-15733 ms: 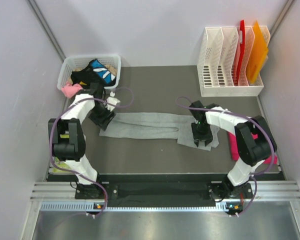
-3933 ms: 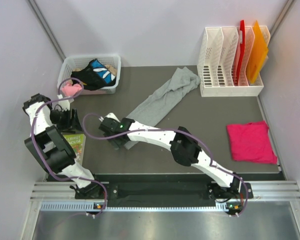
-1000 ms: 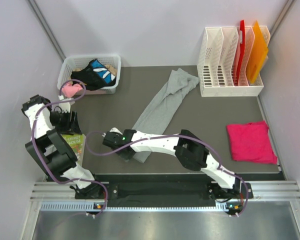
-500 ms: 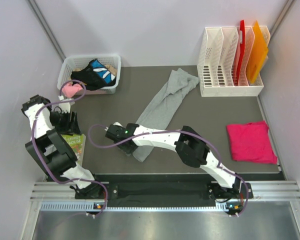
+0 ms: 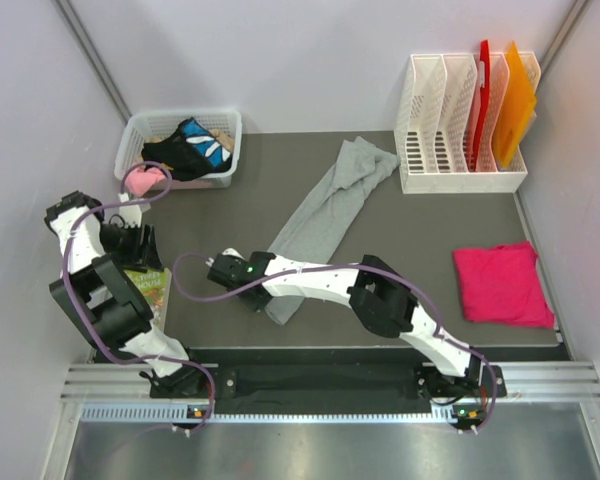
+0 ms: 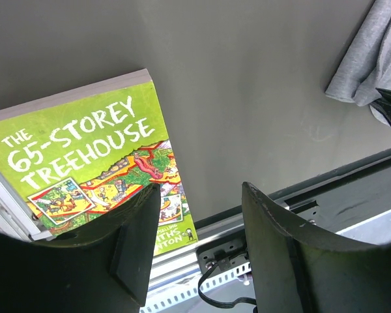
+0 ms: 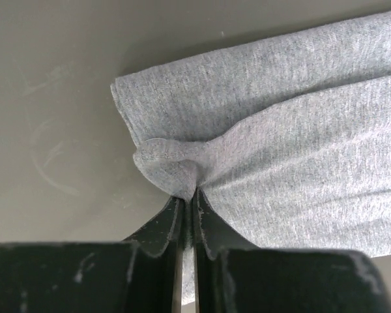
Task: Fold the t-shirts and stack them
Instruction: Grab the bottom of the folded rectangular tshirt with right arm, then fold the folded rectangular tshirt in 1/3 of the way
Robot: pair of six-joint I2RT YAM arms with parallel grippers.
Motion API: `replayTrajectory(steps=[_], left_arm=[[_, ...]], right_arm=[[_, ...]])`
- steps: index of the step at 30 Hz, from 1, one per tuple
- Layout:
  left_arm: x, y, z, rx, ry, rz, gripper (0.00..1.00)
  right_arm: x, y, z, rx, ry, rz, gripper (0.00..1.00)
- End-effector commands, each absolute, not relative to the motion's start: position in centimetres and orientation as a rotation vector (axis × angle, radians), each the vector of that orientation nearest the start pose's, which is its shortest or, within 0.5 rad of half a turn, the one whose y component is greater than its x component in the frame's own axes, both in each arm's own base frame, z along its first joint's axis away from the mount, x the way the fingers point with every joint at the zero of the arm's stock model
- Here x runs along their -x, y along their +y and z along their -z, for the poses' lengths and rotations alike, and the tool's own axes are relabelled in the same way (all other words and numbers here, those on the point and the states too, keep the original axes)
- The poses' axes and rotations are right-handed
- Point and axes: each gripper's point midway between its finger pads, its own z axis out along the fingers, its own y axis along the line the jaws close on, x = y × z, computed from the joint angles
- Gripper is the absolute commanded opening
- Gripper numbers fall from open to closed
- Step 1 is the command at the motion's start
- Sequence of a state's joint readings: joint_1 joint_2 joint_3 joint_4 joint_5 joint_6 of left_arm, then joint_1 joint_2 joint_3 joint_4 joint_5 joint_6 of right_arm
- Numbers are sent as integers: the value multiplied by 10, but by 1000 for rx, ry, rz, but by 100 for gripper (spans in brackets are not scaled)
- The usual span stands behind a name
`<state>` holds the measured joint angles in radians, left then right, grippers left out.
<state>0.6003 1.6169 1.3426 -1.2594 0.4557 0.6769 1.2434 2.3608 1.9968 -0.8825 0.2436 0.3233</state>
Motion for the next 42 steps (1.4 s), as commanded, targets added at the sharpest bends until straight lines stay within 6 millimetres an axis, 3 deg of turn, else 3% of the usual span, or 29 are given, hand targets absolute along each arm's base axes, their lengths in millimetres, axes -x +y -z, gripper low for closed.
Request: replayTrajectory(steps=[1, 3, 8, 13, 15, 16, 18, 20, 27, 32, 42], left_arm=[[-245, 99, -124, -138, 2776, 520, 57], [-245, 100, -124, -138, 2774, 521, 57], [-245, 98, -126, -154, 2770, 526, 57], [-245, 97, -127, -158, 2764, 542, 57], [-245, 95, -127, -155, 2769, 562, 57], [-245, 96, -127, -153, 2771, 566, 57], [-245, 97, -129, -156, 2773, 559, 57], [-245, 97, -130, -166, 2771, 560, 58], [-243, 97, -133, -164, 2783, 562, 58], [-241, 96, -133, -158, 2793, 563, 58], [-238, 94, -132, -109, 2824, 590, 58]], right_arm=[[-145, 466, -3, 1240, 2570, -136, 0], [-136, 477, -18, 1271, 2550, -177, 0], [-87, 514, -61, 1362, 2483, -364, 0], [-46, 521, -89, 1407, 2465, -484, 0], [-41, 521, -101, 1388, 2455, -517, 0], [-41, 513, -93, 1384, 2475, -495, 0], [-48, 511, -102, 1339, 2463, -523, 0], [-65, 502, -96, 1285, 2493, -501, 0], [-148, 476, -131, 1089, 2473, -479, 0], [-187, 461, -149, 1046, 2445, -465, 0], [-252, 419, -141, 1012, 2460, -393, 0]])
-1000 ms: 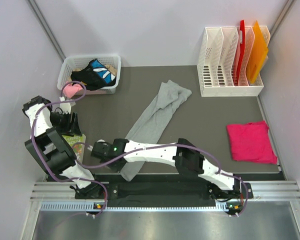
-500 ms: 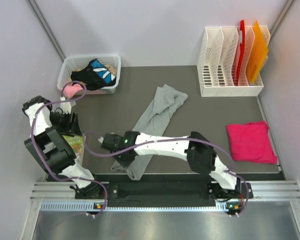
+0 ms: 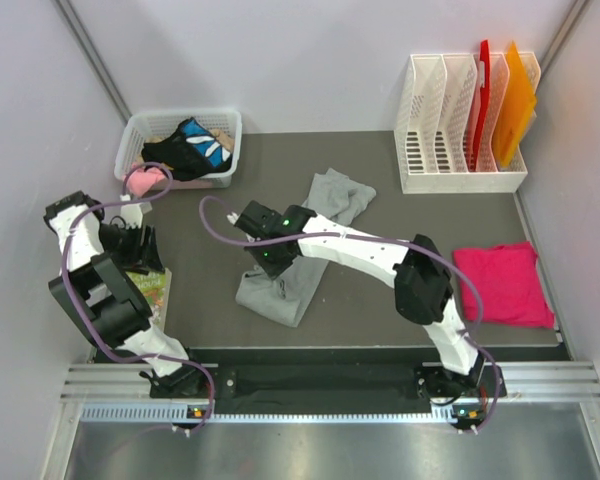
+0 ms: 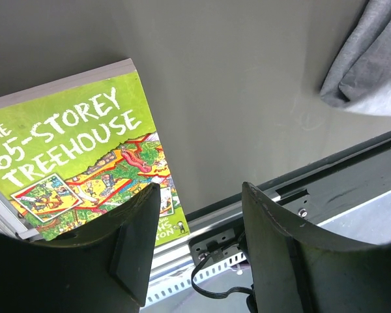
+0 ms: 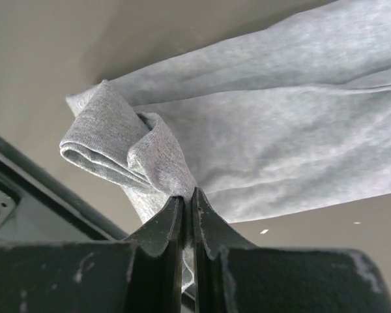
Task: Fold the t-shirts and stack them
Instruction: Fold the folded rectangular tshirt in 1/3 of the way
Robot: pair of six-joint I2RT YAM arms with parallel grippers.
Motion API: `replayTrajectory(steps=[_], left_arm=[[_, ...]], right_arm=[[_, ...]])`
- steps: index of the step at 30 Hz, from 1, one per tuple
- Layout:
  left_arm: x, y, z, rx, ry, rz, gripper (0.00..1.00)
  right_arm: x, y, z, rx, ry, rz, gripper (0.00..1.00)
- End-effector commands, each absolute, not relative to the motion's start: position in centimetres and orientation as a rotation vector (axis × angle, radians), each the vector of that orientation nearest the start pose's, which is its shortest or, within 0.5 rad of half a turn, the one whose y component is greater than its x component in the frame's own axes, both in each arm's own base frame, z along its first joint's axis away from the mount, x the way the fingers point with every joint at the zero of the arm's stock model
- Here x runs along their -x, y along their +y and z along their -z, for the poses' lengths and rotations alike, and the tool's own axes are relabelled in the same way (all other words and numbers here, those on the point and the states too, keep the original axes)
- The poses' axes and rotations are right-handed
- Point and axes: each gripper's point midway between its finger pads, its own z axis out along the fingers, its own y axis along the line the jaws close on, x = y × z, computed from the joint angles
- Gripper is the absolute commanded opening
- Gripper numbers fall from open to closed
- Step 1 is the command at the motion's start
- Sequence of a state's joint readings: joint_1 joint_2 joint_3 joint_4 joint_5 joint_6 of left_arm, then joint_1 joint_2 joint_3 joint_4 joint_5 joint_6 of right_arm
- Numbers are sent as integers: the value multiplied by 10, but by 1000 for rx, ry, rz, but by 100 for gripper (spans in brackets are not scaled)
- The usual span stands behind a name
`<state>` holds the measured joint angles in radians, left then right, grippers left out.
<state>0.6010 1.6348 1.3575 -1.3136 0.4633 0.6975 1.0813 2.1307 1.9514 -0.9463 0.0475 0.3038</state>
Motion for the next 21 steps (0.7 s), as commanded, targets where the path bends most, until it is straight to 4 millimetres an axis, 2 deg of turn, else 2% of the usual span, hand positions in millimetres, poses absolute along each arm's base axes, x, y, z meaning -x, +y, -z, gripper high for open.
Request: replayTrajectory(steps=[1, 6, 12, 15, 21], left_arm=[[-236, 93, -131, -106, 2831, 598, 58], [-230, 87, -128, -112, 2858, 613, 58], [-222, 81, -127, -119, 2886, 633, 58], [-219, 79, -128, -117, 2893, 631, 58], [-212, 74, -132, -130, 2892, 624, 58]], right_arm=[[-256, 414, -138, 1024, 2462, -385, 0], [-283, 387, -138, 998, 2467, -346, 0], [-310, 358, -118, 965, 2516, -335, 0], [-321, 354, -111, 944, 2529, -354, 0], [-333, 358, -93, 940, 2553, -383, 2]])
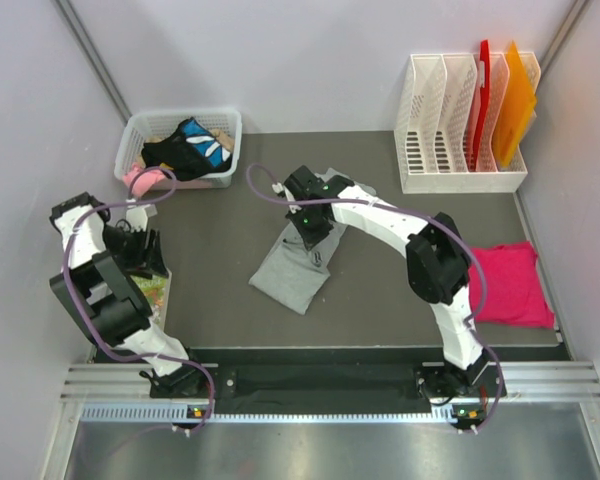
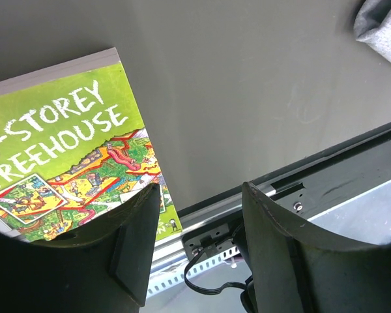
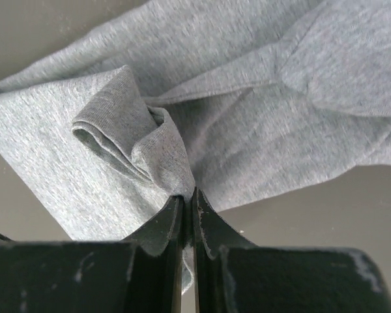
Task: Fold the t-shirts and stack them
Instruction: Fold the folded rectangular tshirt in 1/3 of the way
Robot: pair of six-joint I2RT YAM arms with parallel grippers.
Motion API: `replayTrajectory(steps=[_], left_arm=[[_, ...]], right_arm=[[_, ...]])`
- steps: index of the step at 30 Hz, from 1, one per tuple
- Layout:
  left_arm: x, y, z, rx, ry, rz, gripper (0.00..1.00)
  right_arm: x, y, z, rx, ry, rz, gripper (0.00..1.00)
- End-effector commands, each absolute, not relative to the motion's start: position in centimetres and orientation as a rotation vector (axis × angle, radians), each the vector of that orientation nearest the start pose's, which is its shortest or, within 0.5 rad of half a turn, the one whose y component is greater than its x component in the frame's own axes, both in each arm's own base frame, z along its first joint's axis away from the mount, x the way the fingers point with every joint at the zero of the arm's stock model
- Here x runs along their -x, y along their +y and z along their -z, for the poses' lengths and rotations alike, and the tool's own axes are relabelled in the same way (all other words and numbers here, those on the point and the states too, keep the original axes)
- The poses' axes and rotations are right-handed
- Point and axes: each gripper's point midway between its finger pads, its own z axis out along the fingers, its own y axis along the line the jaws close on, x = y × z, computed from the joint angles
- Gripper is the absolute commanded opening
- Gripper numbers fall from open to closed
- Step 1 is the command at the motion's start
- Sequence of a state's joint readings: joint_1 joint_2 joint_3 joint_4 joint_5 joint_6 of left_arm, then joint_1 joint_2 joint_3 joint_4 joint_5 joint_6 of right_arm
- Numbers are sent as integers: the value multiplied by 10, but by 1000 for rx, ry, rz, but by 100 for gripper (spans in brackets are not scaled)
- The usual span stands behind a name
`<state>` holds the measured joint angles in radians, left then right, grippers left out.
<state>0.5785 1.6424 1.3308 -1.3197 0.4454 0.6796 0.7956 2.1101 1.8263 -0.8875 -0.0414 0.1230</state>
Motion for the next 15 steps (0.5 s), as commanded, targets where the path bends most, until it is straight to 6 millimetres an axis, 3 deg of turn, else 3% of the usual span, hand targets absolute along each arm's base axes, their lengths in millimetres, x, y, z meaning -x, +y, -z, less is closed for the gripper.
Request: replayTrajectory(steps=[1, 5, 9, 12, 14, 15], left_arm=[[-212, 74, -132, -132, 2894, 623, 58], [-211, 73, -133, -138, 2890, 625, 58], [-211, 70, -133, -153, 2884, 647, 59], [-209, 69, -133, -171, 2885, 652, 59], [-207, 67, -133, -180, 2886, 658, 59], [-205, 66, -133, -187, 2890, 663, 59]], right_arm=[[-333, 361, -93, 944, 2553, -398, 2], [-332, 383, -104, 971, 2513, -458, 1], [-324, 387, -99, 993, 2517, -427, 2], [-330, 382, -94, 972, 2523, -370, 9], [-335, 381, -95, 956, 2514, -353, 29], [-341, 379, -97, 938, 2504, -322, 34]])
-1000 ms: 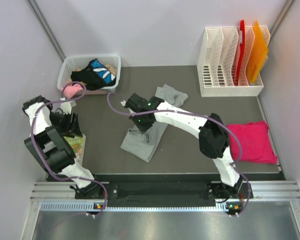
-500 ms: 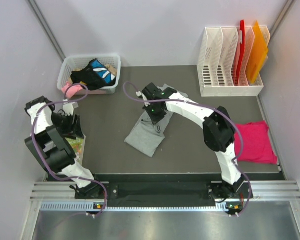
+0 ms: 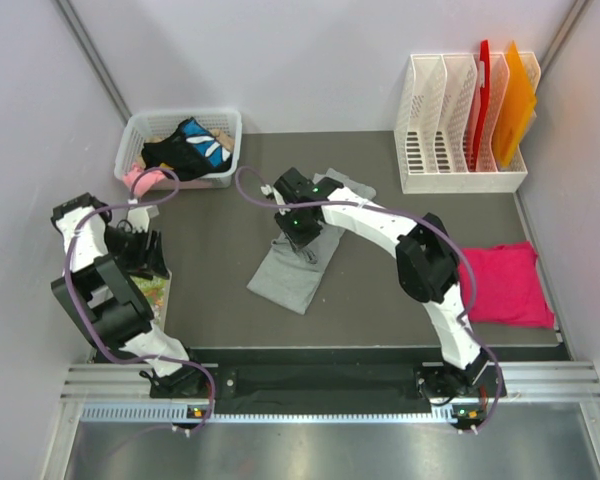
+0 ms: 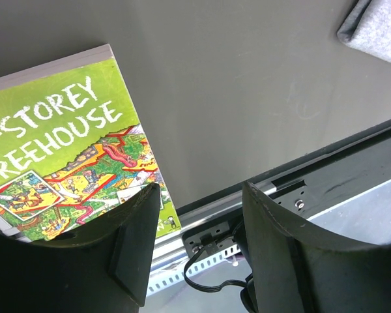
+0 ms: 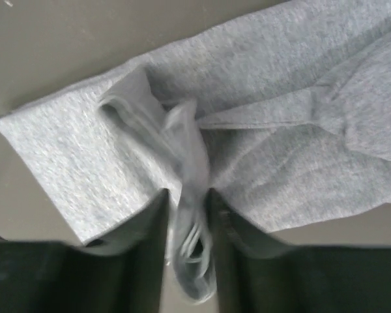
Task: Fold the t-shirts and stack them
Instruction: Fold the folded rectangular tshirt in 1/3 of the way
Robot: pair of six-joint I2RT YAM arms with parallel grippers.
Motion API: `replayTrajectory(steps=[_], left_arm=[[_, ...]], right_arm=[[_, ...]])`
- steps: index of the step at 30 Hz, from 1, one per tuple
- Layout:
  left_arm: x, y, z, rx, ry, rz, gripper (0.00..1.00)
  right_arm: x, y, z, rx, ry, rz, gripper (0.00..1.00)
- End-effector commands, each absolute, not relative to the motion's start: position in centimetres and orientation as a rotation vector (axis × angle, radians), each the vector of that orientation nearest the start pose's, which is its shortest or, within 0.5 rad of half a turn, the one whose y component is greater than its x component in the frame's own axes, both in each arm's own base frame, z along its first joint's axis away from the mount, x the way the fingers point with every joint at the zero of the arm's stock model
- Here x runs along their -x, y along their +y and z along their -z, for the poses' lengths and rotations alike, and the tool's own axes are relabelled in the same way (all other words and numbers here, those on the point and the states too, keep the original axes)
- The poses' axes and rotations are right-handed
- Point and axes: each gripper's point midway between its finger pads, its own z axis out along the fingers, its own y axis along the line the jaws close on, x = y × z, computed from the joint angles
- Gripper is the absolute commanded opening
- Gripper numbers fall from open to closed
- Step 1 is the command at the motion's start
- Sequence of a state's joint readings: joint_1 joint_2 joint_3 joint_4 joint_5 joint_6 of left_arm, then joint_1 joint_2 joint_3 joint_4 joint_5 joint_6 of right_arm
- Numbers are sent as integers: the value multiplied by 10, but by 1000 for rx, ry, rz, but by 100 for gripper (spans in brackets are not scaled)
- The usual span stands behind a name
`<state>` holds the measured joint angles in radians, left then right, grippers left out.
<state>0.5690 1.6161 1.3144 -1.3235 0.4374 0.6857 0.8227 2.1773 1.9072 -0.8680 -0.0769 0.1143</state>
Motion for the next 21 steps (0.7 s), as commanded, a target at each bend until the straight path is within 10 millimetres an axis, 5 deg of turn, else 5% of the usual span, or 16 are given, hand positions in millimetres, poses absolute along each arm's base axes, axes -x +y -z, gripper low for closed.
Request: replayTrajectory(steps=[1, 7, 8, 11, 12, 14, 15, 17, 18, 21], left_arm=[[-204, 65, -134, -197, 2887, 667, 59], [-195, 58, -136, -233, 2885, 693, 59], [-192, 57, -136, -241, 2886, 691, 59], [-190, 57, -135, -253, 2891, 687, 59], [-190, 57, -136, -255, 2888, 685, 59], [-191, 57, -136, -258, 2881, 685, 59], [-192, 57, -137, -253, 2879, 688, 59], [-196, 57, -137, -243, 2869, 700, 59], [-197, 57, -136, -233, 2871, 705, 59], [-204, 58, -133, -201, 2867, 717, 59]], right_arm=[[-343, 379, -96, 937, 2499, -318, 42], [-397, 358, -115, 800, 2426, -65, 53], [-413, 347, -135, 730, 2388, 23, 53], [-413, 341, -153, 697, 2373, 67, 51], [-402, 345, -166, 715, 2351, 52, 51], [-379, 348, -162, 805, 2340, 75, 52], [-348, 356, -160, 902, 2319, 79, 53], [-320, 364, -160, 1004, 2247, 131, 60], [-286, 374, -153, 1108, 2207, 150, 63], [-238, 388, -139, 1220, 2156, 160, 70]])
